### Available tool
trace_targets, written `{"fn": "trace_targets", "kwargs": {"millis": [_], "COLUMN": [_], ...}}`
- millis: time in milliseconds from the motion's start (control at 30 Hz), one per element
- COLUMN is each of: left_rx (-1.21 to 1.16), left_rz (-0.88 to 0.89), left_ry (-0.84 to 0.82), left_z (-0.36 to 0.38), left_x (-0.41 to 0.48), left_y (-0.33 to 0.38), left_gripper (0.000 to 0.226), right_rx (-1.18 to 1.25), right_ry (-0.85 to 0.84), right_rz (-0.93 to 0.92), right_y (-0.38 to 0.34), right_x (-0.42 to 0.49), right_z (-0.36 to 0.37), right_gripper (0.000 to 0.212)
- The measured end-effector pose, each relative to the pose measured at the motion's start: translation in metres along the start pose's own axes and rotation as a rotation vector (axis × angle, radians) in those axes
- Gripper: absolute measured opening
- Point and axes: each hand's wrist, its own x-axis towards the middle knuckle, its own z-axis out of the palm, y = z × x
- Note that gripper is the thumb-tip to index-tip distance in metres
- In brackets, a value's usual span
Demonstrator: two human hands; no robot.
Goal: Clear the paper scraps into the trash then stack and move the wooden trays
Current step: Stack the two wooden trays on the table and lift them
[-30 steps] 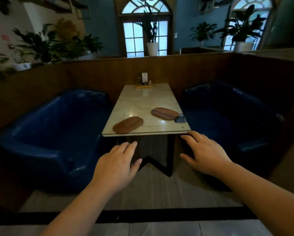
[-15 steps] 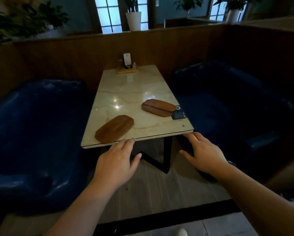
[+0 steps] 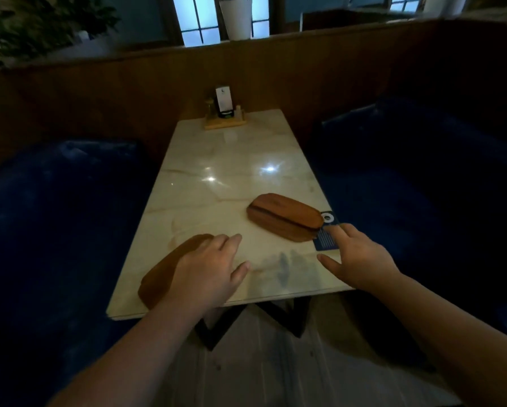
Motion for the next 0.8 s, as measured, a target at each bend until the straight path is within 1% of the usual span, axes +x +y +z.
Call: {"fn": "trace_targets", "kwargs": {"millis": [133, 200, 367, 533, 633, 700, 800], "left_rx": [-0.031, -0.059, -0.127, -0.228, -0.216, -0.201, -0.177], "left_rz": [-0.008, -0.017, -0.001, 0.066, 0.102, 0.106, 0.088], "left_ry": [-0.067, -0.096, -0.17, -0.249, -0.304, -0.355, -0.449], "left_z": [0.03, 0.045, 0.077, 0.112, 0.135, 0.151, 0.176], "left_x": [0.041, 0.061, 0.124, 0.2, 0.236, 0.257, 0.282], "left_y": [-0.019, -0.033, -0.067, -0.103, -0.116, -0.124, -0.13], "left_gripper": [0.061, 0.06, 0.059, 0.061, 0.063, 0.065, 0.067], "right_rx": [0.015, 0.007, -0.042, -0.043, -0.001, 0.031, 0.031], "right_ry": [-0.051, -0.105, -0.189, -0.266, -0.326, -0.384, -0.455], "right_rz": [-0.004, -0.006, 0.063, 0.217, 0.302, 0.348, 0.405], "right_y": [0.007, 0.009, 0.011, 0.01, 0.011, 0.012, 0.02], "right_x": [0.049, 0.07, 0.121, 0.17, 0.188, 0.196, 0.206], "right_z": [0.021, 0.033, 0.055, 0.076, 0.09, 0.101, 0.115], "right_gripper": [0.066, 0.067, 0.067, 0.069, 0.068, 0.069, 0.065]}}
